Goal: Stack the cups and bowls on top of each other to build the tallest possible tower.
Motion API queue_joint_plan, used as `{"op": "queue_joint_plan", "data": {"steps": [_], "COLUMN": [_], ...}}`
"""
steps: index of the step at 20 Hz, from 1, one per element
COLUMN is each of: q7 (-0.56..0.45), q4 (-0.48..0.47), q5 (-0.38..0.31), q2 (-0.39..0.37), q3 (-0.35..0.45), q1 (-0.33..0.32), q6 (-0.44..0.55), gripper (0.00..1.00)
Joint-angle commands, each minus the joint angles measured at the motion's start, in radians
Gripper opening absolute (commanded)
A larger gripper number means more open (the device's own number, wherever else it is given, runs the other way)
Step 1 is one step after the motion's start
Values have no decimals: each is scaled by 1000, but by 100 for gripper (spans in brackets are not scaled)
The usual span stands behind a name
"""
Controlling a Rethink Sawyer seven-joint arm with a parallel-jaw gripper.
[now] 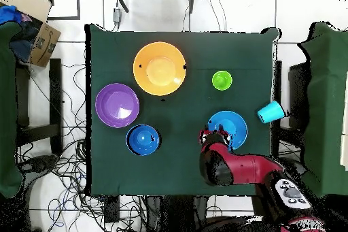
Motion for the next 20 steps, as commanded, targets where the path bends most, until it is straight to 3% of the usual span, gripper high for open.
{"op": "queue_joint_plan", "data": {"steps": [1,8,20], "q7": [61,52,73], "q4": [34,46,2], "q5": [-68,-59,-39], "q2": [-55,-71,9], "q3": [204,234,117], "q1": [-53,-69,20], "q6": [91,107,37], "gripper": [100,100,100]}}
